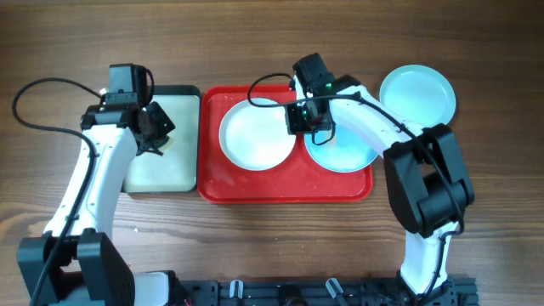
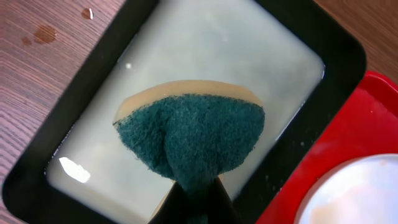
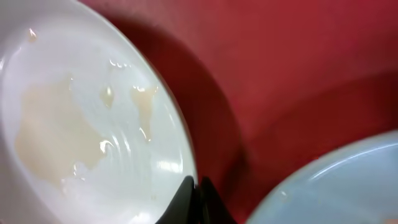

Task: Clean dirty plates on tray and stack at the side

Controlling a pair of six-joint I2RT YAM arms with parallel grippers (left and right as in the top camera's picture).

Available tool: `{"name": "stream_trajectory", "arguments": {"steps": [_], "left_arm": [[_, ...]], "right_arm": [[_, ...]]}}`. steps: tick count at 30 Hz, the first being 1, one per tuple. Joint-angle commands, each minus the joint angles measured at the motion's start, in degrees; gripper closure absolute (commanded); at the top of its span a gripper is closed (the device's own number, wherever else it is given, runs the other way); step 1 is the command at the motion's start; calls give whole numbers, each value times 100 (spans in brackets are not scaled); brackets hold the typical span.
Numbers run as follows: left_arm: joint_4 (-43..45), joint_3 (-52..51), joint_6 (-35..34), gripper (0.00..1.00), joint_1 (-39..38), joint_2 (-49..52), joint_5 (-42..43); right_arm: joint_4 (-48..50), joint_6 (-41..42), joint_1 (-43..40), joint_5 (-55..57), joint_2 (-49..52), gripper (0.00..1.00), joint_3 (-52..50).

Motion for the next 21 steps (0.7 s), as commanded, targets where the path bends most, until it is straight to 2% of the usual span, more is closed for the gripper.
{"name": "stream_trajectory", "arguments": {"steps": [1, 6, 11, 16, 21], "left_arm": [[90, 44, 197, 96, 107, -116, 232], [92, 44, 306, 96, 164, -262, 348], [-131, 42, 240, 96, 573, -629, 350], [-428, 26, 280, 96, 785, -883, 345], [-275, -192, 291, 96, 789, -898, 238]], "right_arm": [[-398, 20, 9, 533, 68, 96, 710], [-931, -125, 9, 802, 68, 96, 1475], [-1051, -103, 37, 800, 68, 96, 1945], [-951, -105, 146, 809, 68, 96, 2044], [-979, -107, 323, 1228, 68, 96, 2044]]}}
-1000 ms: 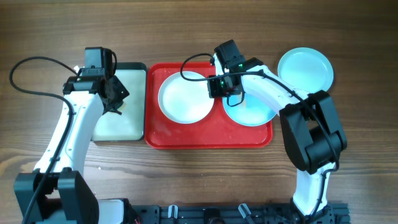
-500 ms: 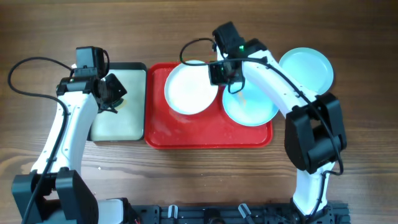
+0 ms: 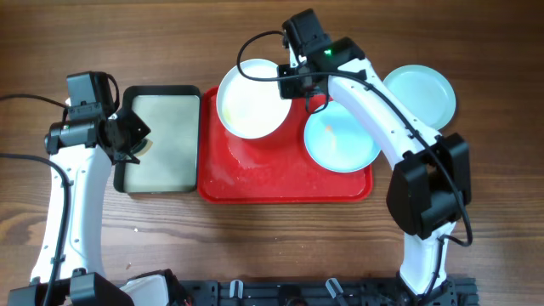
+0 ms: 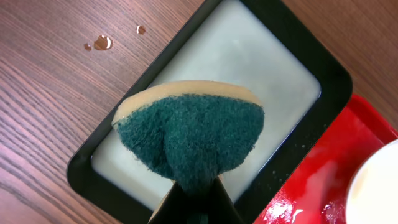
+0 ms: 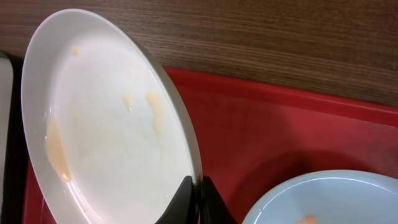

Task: Clean dirty plates on tray and stack at the side
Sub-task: 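Lift the white plate with the right gripper and swing it leftward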

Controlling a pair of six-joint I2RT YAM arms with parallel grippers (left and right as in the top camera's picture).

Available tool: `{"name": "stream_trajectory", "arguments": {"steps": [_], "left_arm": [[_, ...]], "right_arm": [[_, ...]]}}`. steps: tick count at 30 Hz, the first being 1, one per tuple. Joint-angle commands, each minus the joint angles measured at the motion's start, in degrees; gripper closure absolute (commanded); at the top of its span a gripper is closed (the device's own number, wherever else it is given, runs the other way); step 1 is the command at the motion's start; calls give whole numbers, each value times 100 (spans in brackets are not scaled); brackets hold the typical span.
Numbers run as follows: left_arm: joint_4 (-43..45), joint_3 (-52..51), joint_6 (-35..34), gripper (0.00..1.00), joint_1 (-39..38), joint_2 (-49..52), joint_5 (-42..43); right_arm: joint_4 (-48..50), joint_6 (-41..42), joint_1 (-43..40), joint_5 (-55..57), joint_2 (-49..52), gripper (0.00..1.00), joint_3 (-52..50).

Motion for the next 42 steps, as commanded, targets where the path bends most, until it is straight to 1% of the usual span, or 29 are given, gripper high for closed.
{"name": "stream_trajectory", "arguments": {"steps": [1, 6, 13, 20, 25, 28, 30, 39, 41, 42], "left_arm": [[122, -282, 98, 96, 35, -116, -66], [549, -791, 94, 96, 35, -116, -55], [688, -817, 94, 96, 35, -125, -52], [688, -817, 94, 96, 35, -125, -50], [684, -817, 94, 96, 35, -125, 37], [640, -820, 94, 96, 35, -125, 33], [623, -820, 94, 96, 35, -125, 35], [599, -820, 96, 96, 35, -125, 52], [601, -820, 96, 96, 35, -125, 55], [601, -820, 96, 96, 35, -125, 52]], "right_arm": [[13, -59, 168, 326, 63, 96, 144], [63, -61, 332, 350, 63, 96, 192], [146, -74, 474, 350, 61, 96, 542], [1126, -24, 1001, 566, 63, 96, 564], [1926, -153, 1405, 1414, 197, 96, 560], [2396, -601, 1587, 1572, 352, 95, 560], [2732, -1145, 1749, 1773, 417, 96, 560], [3609, -4046, 2540, 3171, 420, 96, 560], [3781, -4889, 2734, 3567, 420, 96, 560], [3823, -5101, 2791, 3663, 420, 96, 560]]}}
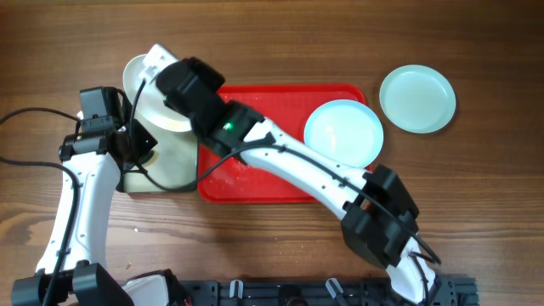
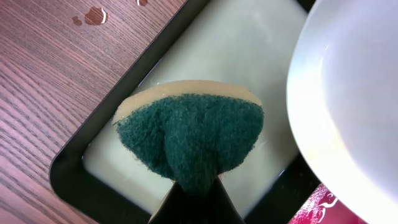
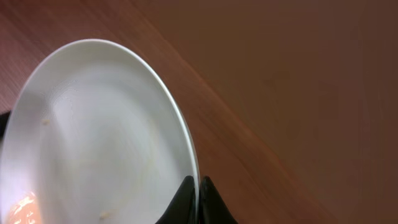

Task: Clean dirty plates on tray and stack at the side
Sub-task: 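Lift the white plate with the right gripper and swing it leftward, then carry the white plate to the right, above the light-blue plate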

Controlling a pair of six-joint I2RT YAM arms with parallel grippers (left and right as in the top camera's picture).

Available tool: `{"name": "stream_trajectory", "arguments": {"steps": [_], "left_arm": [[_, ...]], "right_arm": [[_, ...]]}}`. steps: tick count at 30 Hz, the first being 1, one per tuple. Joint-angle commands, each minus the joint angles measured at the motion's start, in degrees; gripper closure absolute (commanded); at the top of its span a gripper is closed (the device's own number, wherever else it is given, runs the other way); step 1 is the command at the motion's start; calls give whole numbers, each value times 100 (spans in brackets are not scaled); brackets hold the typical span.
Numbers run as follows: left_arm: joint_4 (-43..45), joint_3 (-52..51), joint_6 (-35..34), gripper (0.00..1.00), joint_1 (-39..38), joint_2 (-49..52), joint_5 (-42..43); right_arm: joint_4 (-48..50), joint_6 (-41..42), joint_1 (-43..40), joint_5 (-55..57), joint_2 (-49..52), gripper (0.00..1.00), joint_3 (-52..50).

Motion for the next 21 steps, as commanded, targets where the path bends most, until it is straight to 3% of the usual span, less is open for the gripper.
{"name": "stream_trajectory", "arguments": {"steps": [1, 10, 21], "left_arm": [[2, -7, 94, 96, 35, -116, 48], [55, -7, 96, 96, 35, -116, 48], [68, -7, 96, 96, 35, -116, 46]], "right_arm": [[216, -1351, 205, 769, 61, 96, 138], [892, -2538, 503, 1469, 61, 96, 138], [1113, -2785, 638, 1552, 61, 96, 138]]}}
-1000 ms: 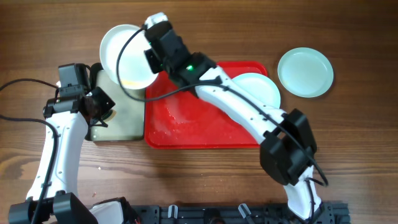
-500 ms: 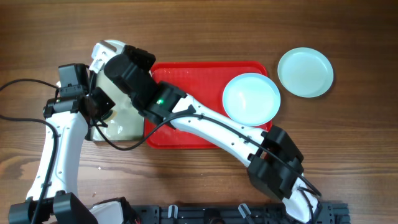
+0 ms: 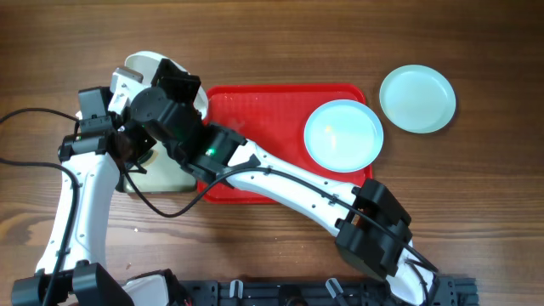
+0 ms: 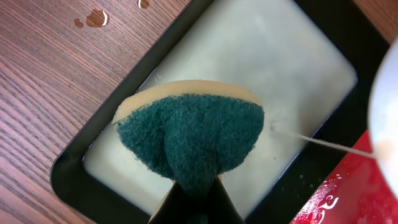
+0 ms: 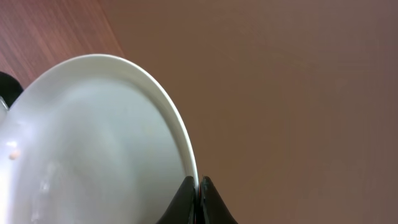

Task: Clean dirty plates on tray and stack at the side
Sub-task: 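Carry the white plate to the right, above the light-blue plate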

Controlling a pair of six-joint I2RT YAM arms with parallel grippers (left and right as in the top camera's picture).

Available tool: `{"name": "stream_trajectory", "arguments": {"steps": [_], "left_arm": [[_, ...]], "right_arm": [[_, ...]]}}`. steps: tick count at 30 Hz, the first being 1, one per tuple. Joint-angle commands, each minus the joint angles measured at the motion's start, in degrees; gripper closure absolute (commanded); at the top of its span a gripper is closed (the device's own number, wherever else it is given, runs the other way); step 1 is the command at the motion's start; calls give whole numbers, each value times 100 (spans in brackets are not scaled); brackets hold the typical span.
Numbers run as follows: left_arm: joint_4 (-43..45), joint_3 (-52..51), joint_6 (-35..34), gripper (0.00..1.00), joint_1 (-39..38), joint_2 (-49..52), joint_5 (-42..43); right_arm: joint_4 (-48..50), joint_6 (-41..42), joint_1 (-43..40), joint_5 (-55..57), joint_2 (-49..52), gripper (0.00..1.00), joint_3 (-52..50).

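My right gripper (image 5: 198, 185) is shut on the rim of a white plate (image 5: 99, 143), held tilted on edge over the black basin (image 3: 161, 174); overhead the white plate (image 3: 144, 66) shows above the right gripper (image 3: 157, 85). A thin stream runs from the plate's edge (image 4: 388, 106) into the basin's cloudy water (image 4: 249, 81). My left gripper (image 4: 193, 190) is shut on a green and tan sponge (image 4: 189, 134) above that water. A light blue plate (image 3: 342, 134) lies on the red tray (image 3: 272, 183).
A second light blue plate (image 3: 416, 98) sits on the table right of the tray. Water drops (image 4: 93, 17) lie on the wood left of the basin. My right arm (image 3: 280, 174) stretches across the tray.
The white plate has tipped steeper and shifted right, out of the left wrist view except its edge; liquid now trickles from it into the basin. The sponge stays where it was.
My right gripper first gripped the dirty white plate lying on the tray, then held it raised at the tray's back. Later it held the plate over the basin, now tipped on edge there. My left gripper held the sponge above the basin throughout.
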Motion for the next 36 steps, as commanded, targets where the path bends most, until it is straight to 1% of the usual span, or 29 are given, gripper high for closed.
{"name": "stream_trajectory", "arguments": {"steps": [1, 8, 12, 17, 20, 23, 26, 29, 31, 33, 34, 36], "left_arm": [[39, -4, 94, 96, 17, -116, 44], [37, -7, 94, 96, 17, -116, 44], [39, -7, 94, 96, 17, -116, 46], [39, -7, 94, 96, 17, -116, 46], [46, -7, 92, 96, 17, -116, 46], [48, -7, 94, 96, 17, -116, 46], [46, -7, 94, 96, 17, -116, 46], [50, -7, 94, 96, 17, -116, 46], [61, -7, 94, 96, 17, -116, 46], [61, -7, 94, 96, 17, -116, 46], [63, -7, 94, 96, 17, -116, 46], [61, -7, 94, 96, 17, -116, 46]], "right_arm": [[46, -138, 50, 131, 61, 96, 138], [44, -129, 50, 131, 61, 96, 138], [17, 151, 50, 131, 61, 96, 138], [-13, 166, 50, 151, 61, 96, 138], [-120, 476, 48, 243, 61, 96, 138], [-306, 1200, -4, 240, 61, 96, 138], [-623, 2225, -179, 238, 61, 96, 138], [-1329, 3840, -586, 107, 61, 96, 138], [-1919, 4658, -905, -538, 59, 96, 138], [-2485, 5565, -1244, -1587, 57, 96, 138], [-2603, 5759, -1344, -1993, 57, 96, 138], [-2841, 6216, -1670, -3265, 37, 96, 138]]}}
